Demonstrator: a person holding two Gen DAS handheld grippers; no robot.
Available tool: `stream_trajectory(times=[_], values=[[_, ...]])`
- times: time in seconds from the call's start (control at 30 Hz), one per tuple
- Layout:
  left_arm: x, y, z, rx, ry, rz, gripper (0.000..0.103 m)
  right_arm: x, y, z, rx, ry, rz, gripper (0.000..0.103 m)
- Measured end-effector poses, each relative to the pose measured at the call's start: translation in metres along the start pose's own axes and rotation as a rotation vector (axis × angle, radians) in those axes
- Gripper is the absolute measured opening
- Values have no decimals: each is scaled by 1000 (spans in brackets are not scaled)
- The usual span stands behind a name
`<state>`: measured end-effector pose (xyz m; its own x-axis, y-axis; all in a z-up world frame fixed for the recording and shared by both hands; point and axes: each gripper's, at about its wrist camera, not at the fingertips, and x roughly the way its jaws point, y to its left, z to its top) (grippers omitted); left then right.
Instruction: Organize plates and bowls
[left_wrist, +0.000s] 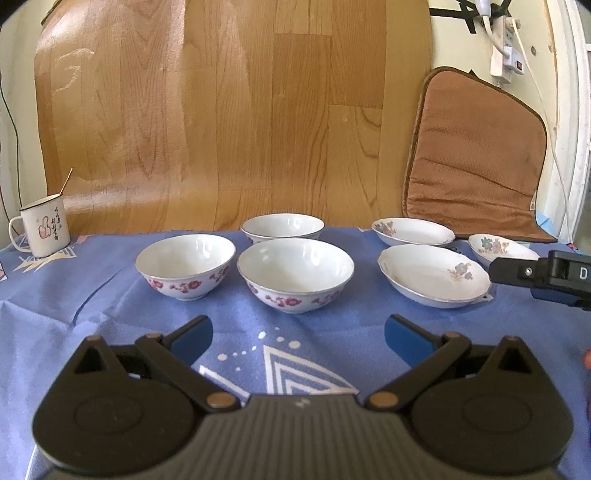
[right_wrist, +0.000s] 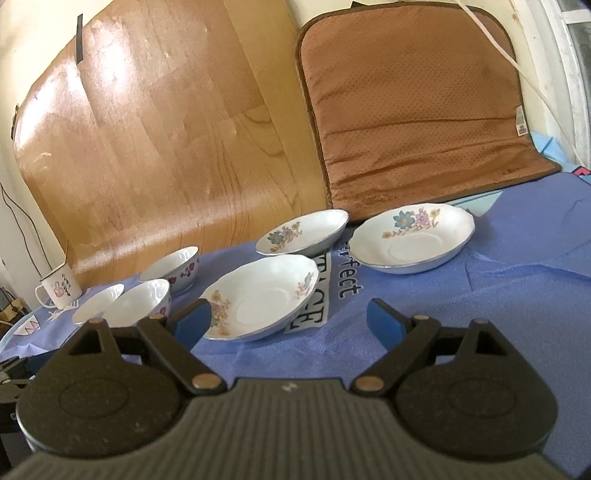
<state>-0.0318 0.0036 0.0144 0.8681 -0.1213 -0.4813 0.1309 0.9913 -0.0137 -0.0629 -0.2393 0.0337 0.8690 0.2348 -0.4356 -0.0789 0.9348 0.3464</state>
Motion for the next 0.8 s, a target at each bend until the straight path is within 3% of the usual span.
stream_trajectory(times=[0.23, 0.8], values=[[0, 0, 1, -5, -7, -8, 103, 1, 0, 0, 7, -1, -20, 93], [-2, -3, -1, 16, 2, -7, 103, 19, 8, -3, -48, 111, -124, 93]])
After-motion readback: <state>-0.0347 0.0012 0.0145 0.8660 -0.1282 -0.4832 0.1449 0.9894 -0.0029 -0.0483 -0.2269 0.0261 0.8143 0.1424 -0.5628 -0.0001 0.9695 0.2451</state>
